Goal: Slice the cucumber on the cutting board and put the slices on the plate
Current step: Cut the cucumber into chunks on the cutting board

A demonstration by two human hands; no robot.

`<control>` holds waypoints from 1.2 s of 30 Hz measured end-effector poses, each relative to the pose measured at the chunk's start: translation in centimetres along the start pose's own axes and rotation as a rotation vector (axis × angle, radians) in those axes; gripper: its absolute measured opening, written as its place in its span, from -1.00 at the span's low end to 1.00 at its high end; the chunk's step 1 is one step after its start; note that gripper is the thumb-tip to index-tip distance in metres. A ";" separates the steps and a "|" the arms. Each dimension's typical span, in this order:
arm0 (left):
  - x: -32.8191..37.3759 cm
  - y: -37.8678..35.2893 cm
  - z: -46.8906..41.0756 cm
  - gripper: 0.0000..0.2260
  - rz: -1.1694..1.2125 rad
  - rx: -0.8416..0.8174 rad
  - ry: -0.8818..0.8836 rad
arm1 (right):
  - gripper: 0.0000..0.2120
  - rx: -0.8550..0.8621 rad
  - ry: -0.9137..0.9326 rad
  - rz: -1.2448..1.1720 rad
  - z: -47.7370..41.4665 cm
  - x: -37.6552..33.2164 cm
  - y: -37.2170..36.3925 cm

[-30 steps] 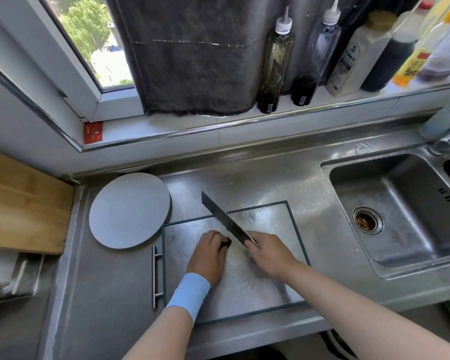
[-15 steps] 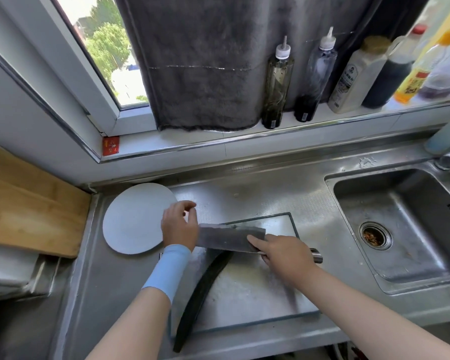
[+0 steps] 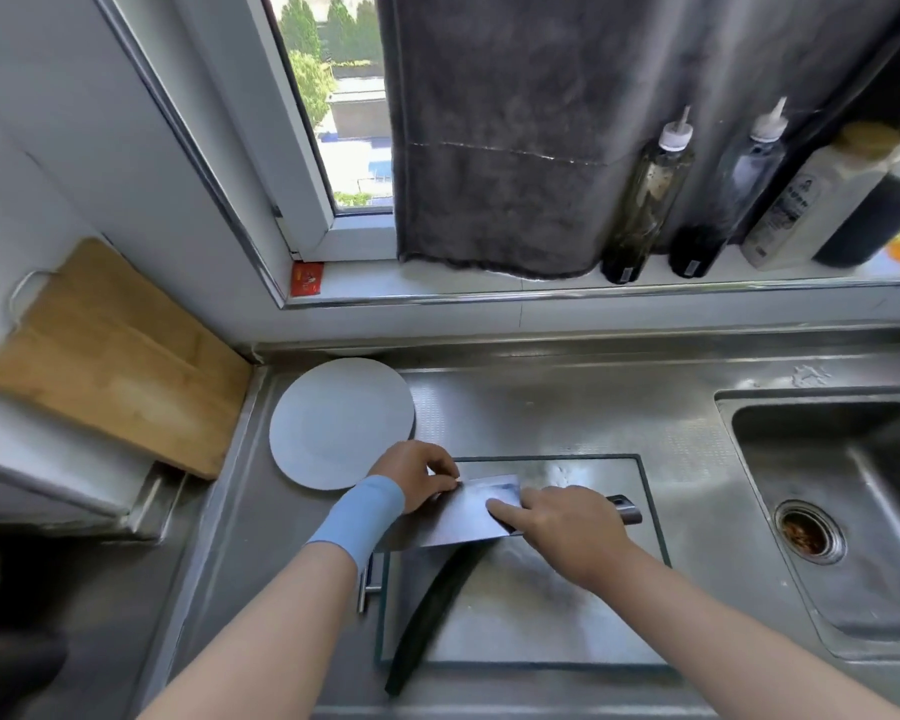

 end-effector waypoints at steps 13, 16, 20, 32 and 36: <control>-7.3 -0.1 -0.6 -0.90 0.293 0.276 0.177 | -0.54 -0.072 -0.471 -0.364 2.4 2.5 -0.4; -7.0 -1.2 -1.5 -0.83 0.212 0.277 0.157 | -0.56 -0.051 -0.567 -0.532 2.0 2.0 -0.4; -7.1 -1.2 -2.4 -0.85 0.164 0.284 0.147 | -0.60 -0.073 -0.663 -0.628 1.7 1.6 -1.4; -2.4 -5.4 0.9 -0.73 0.111 -0.153 0.062 | -0.88 -0.062 -0.816 -0.835 2.3 2.3 -2.2; -0.7 -7.8 1.5 -0.41 -0.103 -0.294 0.075 | -0.73 0.012 -0.838 -0.961 3.0 2.8 -2.2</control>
Point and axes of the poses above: each hand's wrist, its own z-axis away from the middle knuckle, its own y-axis out of the back of the hand, x = y × z, the point moved 4 cm from there along -z, towards the middle knuckle, and after that the axes turned 7 degrees about -x, right-handed, at the moved point
